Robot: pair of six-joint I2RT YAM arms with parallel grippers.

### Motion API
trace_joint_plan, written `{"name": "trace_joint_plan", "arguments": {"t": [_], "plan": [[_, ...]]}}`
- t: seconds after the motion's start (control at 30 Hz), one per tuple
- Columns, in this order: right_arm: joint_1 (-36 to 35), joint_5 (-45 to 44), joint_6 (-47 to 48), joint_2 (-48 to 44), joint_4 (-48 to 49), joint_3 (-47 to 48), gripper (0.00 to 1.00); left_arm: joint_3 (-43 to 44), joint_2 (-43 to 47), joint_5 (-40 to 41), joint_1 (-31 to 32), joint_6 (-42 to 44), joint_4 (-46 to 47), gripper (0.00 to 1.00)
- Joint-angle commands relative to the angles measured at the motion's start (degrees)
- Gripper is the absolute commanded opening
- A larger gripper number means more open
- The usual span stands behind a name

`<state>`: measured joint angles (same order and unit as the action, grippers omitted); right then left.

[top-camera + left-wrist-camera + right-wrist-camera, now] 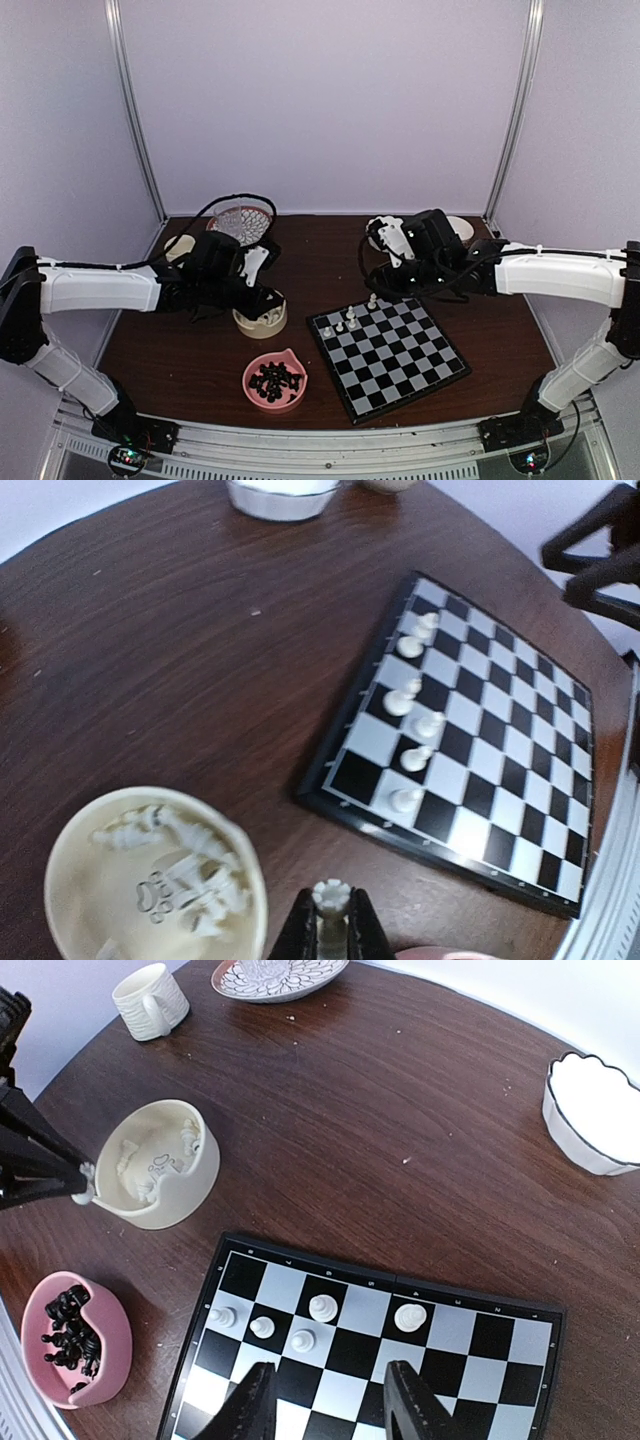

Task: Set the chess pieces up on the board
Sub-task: Pick up the rook from the storage box, then place the rook on the chessboard.

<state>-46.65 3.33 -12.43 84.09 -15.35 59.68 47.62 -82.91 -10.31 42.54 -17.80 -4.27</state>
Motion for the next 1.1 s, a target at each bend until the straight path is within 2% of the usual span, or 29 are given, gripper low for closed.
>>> {"name": "trace_joint_plan", "arguments": {"t": [0.0, 0.2, 0.4, 0.6, 0.73, 1.07], "plan": [[-0.28, 2.35, -1.64, -5.08, 0.98, -2.38, 0.39, 0.42, 0.57, -4.43, 6.29, 2.68, 9.45, 0.06], [0.05, -2.9, -3.08, -10.84, -2.09, -6.7, 0.39, 4.27, -3.96, 0.46, 14.69, 3.25, 11.69, 0.05], [0.58, -7.03, -4.38, -18.65, 0.1, -15.44, 0.4, 1.38, -7.35, 1.66, 17.09, 0.3, 18.95, 0.05], [0.77, -7.94, -5.77, -24.95, 2.39, -21.74, 0.4, -0.31, -10.63, 7.99, 21.61, 2.31, 24.8, 0.05], [0.77, -7.84, -6.43, -26.36, 3.53, -24.03, 0.4, 1.11, -14.22, 12.4, 24.68, 3.77, 26.88, 0.05], [0.86, -7.9, -7.19, -26.37, 4.32, -26.13, 0.4, 6.72, -25.35, 11.95, 25.97, 4.0, 30.69, 0.05]]}}
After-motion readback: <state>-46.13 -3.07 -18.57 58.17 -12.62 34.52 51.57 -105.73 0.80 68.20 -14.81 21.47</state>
